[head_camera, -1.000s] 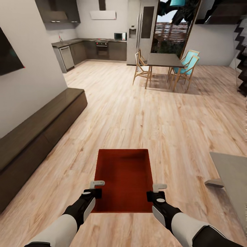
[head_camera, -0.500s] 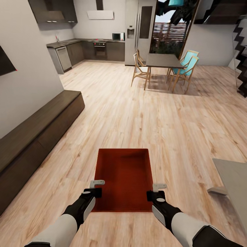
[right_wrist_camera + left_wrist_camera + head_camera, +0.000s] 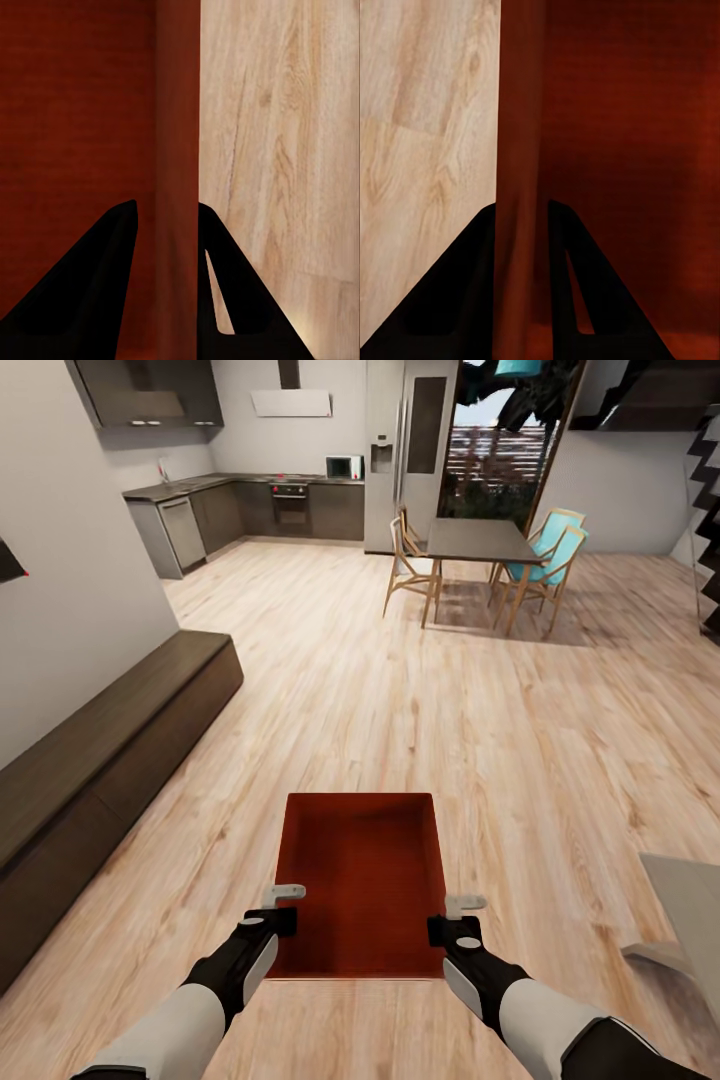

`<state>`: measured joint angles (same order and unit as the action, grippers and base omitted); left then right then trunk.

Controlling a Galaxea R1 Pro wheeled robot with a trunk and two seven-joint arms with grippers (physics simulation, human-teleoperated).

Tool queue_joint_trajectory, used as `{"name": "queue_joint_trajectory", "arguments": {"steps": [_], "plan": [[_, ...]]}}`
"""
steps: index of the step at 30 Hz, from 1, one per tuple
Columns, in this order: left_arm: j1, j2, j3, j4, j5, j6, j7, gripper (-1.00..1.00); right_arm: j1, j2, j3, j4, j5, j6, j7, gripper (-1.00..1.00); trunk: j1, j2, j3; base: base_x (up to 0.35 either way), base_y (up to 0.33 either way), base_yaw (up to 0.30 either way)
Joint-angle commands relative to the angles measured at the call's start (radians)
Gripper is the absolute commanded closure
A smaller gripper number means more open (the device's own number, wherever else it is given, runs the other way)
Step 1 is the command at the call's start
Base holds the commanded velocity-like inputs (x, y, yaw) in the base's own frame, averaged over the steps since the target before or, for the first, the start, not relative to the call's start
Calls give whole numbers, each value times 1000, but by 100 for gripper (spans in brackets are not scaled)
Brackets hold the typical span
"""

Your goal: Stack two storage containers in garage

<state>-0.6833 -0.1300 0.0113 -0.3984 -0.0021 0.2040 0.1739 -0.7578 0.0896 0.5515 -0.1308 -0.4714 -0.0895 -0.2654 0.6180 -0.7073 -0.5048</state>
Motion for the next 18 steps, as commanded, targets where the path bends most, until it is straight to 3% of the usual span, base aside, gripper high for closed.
{"name": "queue_joint_trajectory", "arguments": {"steps": [1,13,18], "plan": [[-1,12,7,-66,4,6,4,100,0,-1,28,36,-15,-1,0,100,1,-1,-1,322,0,0],[-1,12,7,-66,4,6,4,100,0,-2,28,37,-15,-1,0,100,1,-1,-1,322,0,0],[-1,12,7,-66,4,6,4,100,0,-1,28,36,-15,-1,0,100,1,-1,-1,322,0,-150]]}}
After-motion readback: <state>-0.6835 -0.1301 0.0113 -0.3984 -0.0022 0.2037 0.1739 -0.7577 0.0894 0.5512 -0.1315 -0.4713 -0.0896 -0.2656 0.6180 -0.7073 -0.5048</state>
